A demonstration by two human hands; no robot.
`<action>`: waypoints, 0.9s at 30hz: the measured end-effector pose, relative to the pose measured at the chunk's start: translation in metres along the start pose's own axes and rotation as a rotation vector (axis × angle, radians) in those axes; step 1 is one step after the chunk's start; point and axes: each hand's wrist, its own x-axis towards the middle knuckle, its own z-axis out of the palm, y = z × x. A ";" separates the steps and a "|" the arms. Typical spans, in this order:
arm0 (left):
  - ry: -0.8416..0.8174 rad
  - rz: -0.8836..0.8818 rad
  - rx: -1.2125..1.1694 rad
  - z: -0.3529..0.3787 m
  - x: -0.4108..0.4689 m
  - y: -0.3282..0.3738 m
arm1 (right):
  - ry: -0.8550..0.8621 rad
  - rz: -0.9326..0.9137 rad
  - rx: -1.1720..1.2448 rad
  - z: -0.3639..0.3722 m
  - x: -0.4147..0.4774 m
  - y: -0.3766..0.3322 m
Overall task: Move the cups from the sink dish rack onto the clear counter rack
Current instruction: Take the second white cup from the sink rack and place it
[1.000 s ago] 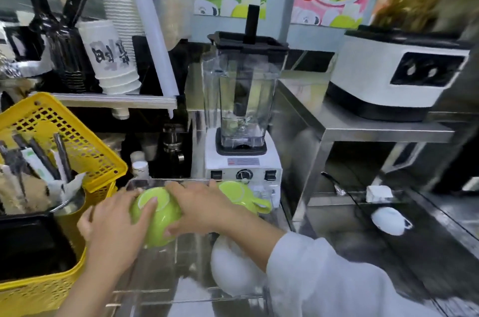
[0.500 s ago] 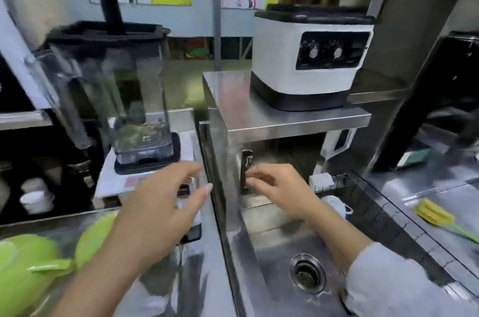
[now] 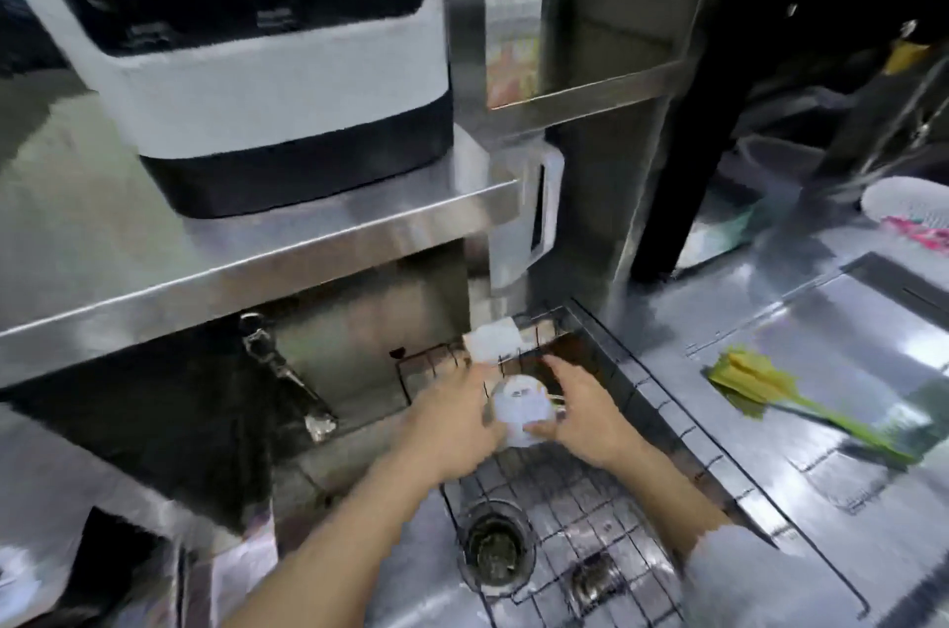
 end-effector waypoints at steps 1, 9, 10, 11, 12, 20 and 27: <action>-0.031 -0.040 0.006 0.016 0.010 -0.001 | -0.023 0.002 -0.029 0.004 0.004 0.007; -0.079 -0.129 0.242 0.081 0.055 -0.006 | -0.107 -0.024 -0.111 0.030 0.030 0.036; -0.095 -0.148 0.220 0.083 0.061 -0.007 | -0.101 -0.023 -0.109 0.032 0.033 0.038; -0.102 -0.168 0.187 0.085 0.065 -0.009 | -0.087 -0.028 -0.107 0.034 0.036 0.039; -0.099 -0.186 0.144 0.086 0.069 -0.010 | -0.068 -0.037 -0.101 0.036 0.038 0.040; -0.017 -0.130 0.145 0.068 0.060 -0.007 | 0.028 -0.122 -0.150 0.026 0.030 0.027; 0.024 -0.052 0.069 -0.008 0.020 0.011 | 0.004 -0.253 -0.107 -0.035 0.000 -0.033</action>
